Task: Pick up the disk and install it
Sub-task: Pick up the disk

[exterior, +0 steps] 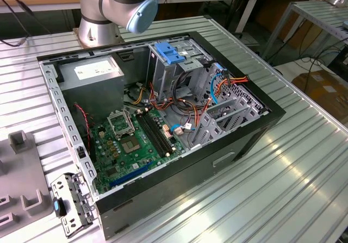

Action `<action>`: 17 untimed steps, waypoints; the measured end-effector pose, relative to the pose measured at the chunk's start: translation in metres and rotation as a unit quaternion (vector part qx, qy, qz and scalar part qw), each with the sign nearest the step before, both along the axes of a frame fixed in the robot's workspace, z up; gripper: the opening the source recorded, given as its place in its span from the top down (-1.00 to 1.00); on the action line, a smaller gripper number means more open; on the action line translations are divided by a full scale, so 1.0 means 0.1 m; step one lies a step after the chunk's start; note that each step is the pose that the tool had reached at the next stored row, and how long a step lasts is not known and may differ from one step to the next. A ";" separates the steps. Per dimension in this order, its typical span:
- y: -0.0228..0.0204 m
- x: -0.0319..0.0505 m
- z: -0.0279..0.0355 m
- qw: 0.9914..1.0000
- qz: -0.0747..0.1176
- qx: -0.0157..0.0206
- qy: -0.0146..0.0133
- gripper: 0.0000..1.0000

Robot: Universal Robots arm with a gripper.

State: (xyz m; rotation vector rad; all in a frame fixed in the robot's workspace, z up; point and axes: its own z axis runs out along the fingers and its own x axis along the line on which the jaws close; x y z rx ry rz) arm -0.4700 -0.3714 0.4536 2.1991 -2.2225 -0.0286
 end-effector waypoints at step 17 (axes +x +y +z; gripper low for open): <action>0.000 0.000 0.258 1.000 0.000 0.000 0.000 0.26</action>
